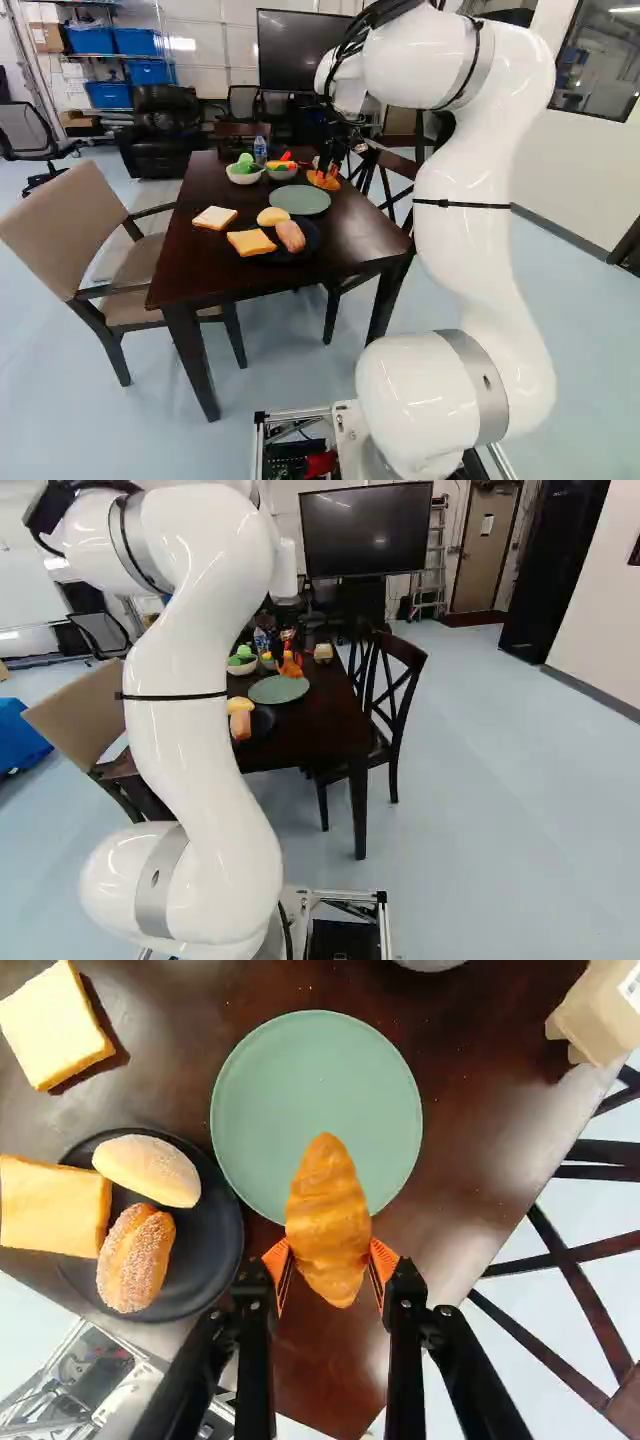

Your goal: Move the croissant to the empty plate

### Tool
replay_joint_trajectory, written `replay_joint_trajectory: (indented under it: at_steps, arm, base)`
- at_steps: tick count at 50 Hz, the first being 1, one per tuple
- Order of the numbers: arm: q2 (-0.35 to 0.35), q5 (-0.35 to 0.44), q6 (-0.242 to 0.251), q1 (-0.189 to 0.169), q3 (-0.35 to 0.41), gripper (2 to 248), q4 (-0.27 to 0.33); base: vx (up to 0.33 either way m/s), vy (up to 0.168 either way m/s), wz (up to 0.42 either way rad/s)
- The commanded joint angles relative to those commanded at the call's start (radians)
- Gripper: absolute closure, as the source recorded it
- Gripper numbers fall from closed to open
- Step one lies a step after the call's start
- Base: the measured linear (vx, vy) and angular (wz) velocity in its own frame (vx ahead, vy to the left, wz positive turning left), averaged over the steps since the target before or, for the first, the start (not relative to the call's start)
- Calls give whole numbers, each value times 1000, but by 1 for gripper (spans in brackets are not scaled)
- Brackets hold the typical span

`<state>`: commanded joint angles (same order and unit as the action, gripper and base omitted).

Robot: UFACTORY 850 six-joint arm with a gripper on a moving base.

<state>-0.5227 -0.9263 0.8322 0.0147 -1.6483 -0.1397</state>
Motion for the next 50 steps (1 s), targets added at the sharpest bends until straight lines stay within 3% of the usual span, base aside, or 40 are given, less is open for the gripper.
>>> replay_joint_trajectory:
  at_steps: [25, 50]
  arm:
    - [-51, 0, 0, 36, -71, 129, 0]
    - [-116, 30, 0, 47, -99, 129, 0]
  base:
    - [0, 0, 0]
    - [0, 0, 0]
